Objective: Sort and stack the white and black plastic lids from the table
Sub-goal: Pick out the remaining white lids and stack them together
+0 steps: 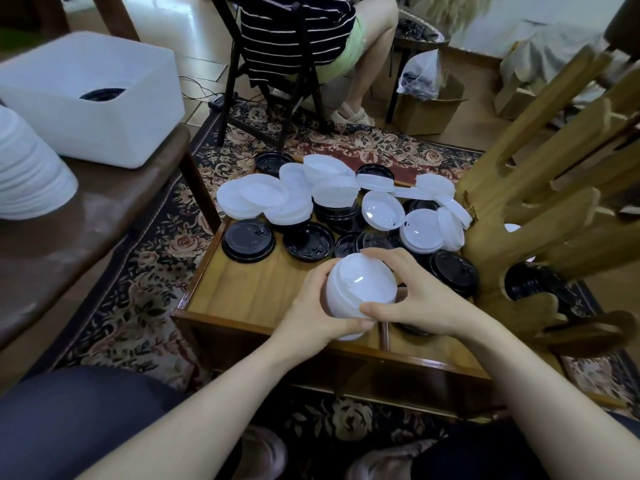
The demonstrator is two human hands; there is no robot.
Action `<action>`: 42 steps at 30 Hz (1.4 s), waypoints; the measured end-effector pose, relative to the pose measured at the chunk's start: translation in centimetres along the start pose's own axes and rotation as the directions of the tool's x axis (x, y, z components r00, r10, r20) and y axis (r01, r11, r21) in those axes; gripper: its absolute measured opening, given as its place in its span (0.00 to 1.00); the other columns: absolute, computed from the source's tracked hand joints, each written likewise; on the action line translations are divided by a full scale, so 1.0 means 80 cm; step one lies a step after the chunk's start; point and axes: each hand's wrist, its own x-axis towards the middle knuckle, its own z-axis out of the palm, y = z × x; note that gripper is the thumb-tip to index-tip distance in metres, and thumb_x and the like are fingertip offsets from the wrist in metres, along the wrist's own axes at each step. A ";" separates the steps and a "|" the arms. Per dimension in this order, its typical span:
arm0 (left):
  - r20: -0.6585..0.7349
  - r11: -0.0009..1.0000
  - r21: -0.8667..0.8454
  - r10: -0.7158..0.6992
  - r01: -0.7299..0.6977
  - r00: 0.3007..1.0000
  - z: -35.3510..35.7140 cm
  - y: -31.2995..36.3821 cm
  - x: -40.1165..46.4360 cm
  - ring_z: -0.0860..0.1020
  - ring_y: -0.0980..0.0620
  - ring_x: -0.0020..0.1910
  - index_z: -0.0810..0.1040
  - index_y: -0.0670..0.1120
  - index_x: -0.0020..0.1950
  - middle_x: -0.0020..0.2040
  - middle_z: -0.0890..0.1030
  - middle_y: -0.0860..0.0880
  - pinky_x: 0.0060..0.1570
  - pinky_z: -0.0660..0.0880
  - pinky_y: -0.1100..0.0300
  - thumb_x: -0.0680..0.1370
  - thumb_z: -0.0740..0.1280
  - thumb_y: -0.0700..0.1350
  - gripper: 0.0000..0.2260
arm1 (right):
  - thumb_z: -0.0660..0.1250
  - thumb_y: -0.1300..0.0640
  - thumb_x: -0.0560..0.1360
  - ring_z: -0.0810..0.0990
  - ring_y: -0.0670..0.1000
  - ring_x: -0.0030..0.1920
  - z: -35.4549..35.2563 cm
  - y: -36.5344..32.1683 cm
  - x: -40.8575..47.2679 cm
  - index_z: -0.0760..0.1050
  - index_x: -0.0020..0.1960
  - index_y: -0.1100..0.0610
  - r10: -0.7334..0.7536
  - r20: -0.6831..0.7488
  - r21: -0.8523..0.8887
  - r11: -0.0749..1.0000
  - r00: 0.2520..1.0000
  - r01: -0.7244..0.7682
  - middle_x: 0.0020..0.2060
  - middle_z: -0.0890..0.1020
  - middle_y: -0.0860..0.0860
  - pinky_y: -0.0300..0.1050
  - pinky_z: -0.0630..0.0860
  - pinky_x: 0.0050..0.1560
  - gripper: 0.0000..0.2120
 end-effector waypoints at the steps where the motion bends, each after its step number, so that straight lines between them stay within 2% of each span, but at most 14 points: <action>1: 0.002 1.000 -0.002 -0.009 0.009 1.000 0.000 0.002 0.000 0.71 0.64 0.65 0.68 0.69 0.66 0.67 0.71 0.64 0.67 0.73 0.52 0.61 0.83 0.53 0.39 | 0.77 0.50 0.70 0.66 0.40 0.67 -0.002 -0.002 0.001 0.63 0.71 0.41 -0.006 0.011 -0.013 1.000 1.000 0.006 0.66 0.66 0.39 0.47 0.70 0.67 0.35; 5: 0.005 1.000 0.001 -0.022 0.022 1.000 -0.001 0.005 -0.002 0.70 0.63 0.66 0.67 0.68 0.66 0.67 0.70 0.63 0.67 0.73 0.52 0.64 0.83 0.47 0.38 | 0.77 0.51 0.70 0.70 0.38 0.62 0.003 -0.008 0.000 0.62 0.70 0.45 0.017 0.005 -0.024 1.000 1.000 -0.017 0.64 0.70 0.40 0.35 0.70 0.56 0.35; 9: 0.032 1.000 0.011 -0.026 0.026 0.999 -0.002 0.010 -0.002 0.69 0.62 0.67 0.66 0.68 0.65 0.68 0.69 0.62 0.69 0.72 0.52 0.65 0.82 0.44 0.39 | 0.77 0.50 0.69 0.70 0.36 0.60 0.013 -0.009 -0.004 0.60 0.68 0.45 0.041 -0.041 -0.001 0.999 0.998 -0.041 0.60 0.69 0.37 0.33 0.70 0.50 0.35; 14: 0.195 0.996 0.048 -0.080 0.072 0.977 -0.012 0.010 0.006 0.66 0.58 0.72 0.59 0.62 0.77 0.74 0.64 0.59 0.72 0.68 0.49 0.60 0.81 0.56 0.50 | 0.78 0.51 0.69 0.70 0.34 0.60 0.015 -0.003 -0.008 0.59 0.68 0.43 0.058 -0.050 0.094 0.994 0.997 -0.053 0.62 0.69 0.38 0.26 0.71 0.49 0.36; 18: 0.278 0.982 -0.069 -0.150 0.176 0.949 -0.017 0.017 0.009 0.63 0.57 0.75 0.56 0.62 0.79 0.77 0.63 0.58 0.76 0.62 0.49 0.64 0.76 0.66 0.49 | 0.77 0.43 0.67 0.72 0.39 0.64 0.015 0.006 -0.008 0.61 0.70 0.38 0.074 -0.001 0.210 0.975 0.997 -0.072 0.65 0.69 0.37 0.35 0.74 0.56 0.38; 21: 0.198 0.971 -0.143 -0.161 0.191 0.967 -0.013 0.027 0.008 0.63 0.59 0.75 0.60 0.57 0.80 0.77 0.64 0.59 0.76 0.59 0.55 0.74 0.71 0.63 0.38 | 0.75 0.40 0.66 0.73 0.39 0.66 0.010 0.013 -0.010 0.60 0.71 0.33 0.088 0.077 0.365 0.925 0.993 -0.110 0.67 0.71 0.36 0.43 0.73 0.65 0.38; 23: 0.122 0.968 -0.181 -0.153 0.174 0.981 -0.010 0.033 0.007 0.65 0.60 0.73 0.64 0.61 0.75 0.75 0.67 0.60 0.74 0.61 0.58 0.79 0.68 0.54 0.26 | 0.73 0.39 0.69 0.73 0.40 0.66 0.011 0.015 -0.013 0.58 0.73 0.33 0.122 0.084 0.456 0.878 0.989 -0.147 0.68 0.72 0.37 0.44 0.74 0.65 0.37; 25: 0.075 0.964 -0.211 -0.152 0.164 0.986 -0.010 0.034 0.008 0.68 0.59 0.71 0.67 0.66 0.68 0.73 0.71 0.59 0.74 0.62 0.57 0.80 0.67 0.47 0.21 | 0.71 0.38 0.70 0.75 0.46 0.65 0.013 0.016 -0.015 0.59 0.74 0.37 0.228 0.078 0.532 0.814 0.971 -0.234 0.67 0.74 0.43 0.49 0.77 0.62 0.37; 28: 0.029 0.956 -0.239 -0.171 0.173 0.985 -0.012 0.036 0.007 0.72 0.54 0.70 0.73 0.64 0.67 0.70 0.76 0.55 0.72 0.66 0.52 0.81 0.67 0.45 0.19 | 0.70 0.41 0.68 0.81 0.53 0.60 0.010 0.016 -0.018 0.72 0.67 0.40 0.350 0.183 0.593 0.706 0.919 -0.387 0.64 0.77 0.53 0.54 0.81 0.57 0.28; 30: 0.015 0.943 -0.260 -0.211 0.207 0.977 -0.014 0.039 0.004 0.73 0.52 0.69 0.74 0.60 0.69 0.69 0.77 0.54 0.67 0.69 0.55 0.81 0.67 0.44 0.19 | 0.71 0.44 0.69 0.82 0.56 0.58 0.005 0.016 -0.019 0.75 0.64 0.39 0.344 0.267 0.612 0.661 0.900 -0.434 0.64 0.78 0.52 0.57 0.80 0.57 0.23; 34: -0.027 0.915 -0.313 -0.278 0.256 0.960 -0.026 0.045 -0.005 0.73 0.51 0.69 0.75 0.62 0.67 0.69 0.77 0.54 0.69 0.69 0.50 0.82 0.65 0.44 0.16 | 0.71 0.48 0.71 0.82 0.58 0.58 0.011 0.010 -0.010 0.75 0.65 0.40 0.307 0.340 0.650 0.606 0.889 -0.458 0.61 0.82 0.51 0.60 0.79 0.58 0.23; 36: -0.082 0.918 -0.293 -0.303 0.268 0.949 -0.041 0.051 -0.006 0.73 0.52 0.67 0.75 0.60 0.69 0.67 0.77 0.56 0.65 0.70 0.51 0.83 0.64 0.43 0.17 | 0.70 0.48 0.71 0.82 0.58 0.59 0.023 -0.003 0.000 0.74 0.66 0.41 0.287 0.337 0.662 0.604 0.897 -0.443 0.61 0.82 0.51 0.59 0.79 0.58 0.23; 40: -0.194 0.936 -0.186 -0.334 0.300 0.922 -0.094 0.061 0.000 0.76 0.47 0.65 0.77 0.53 0.69 0.65 0.79 0.51 0.64 0.74 0.45 0.81 0.66 0.39 0.18 | 0.72 0.48 0.70 0.80 0.61 0.61 0.053 -0.034 0.035 0.72 0.69 0.42 0.290 0.311 0.681 0.597 0.905 -0.425 0.65 0.78 0.53 0.52 0.82 0.49 0.27; 42: -0.235 0.940 -0.138 -0.336 0.311 0.912 -0.124 0.066 0.000 0.77 0.46 0.62 0.77 0.50 0.70 0.64 0.79 0.49 0.58 0.77 0.49 0.81 0.66 0.37 0.18 | 0.71 0.49 0.74 0.78 0.62 0.62 0.070 -0.052 0.053 0.70 0.70 0.42 0.285 0.321 0.690 0.582 0.903 -0.430 0.65 0.77 0.53 0.51 0.83 0.47 0.25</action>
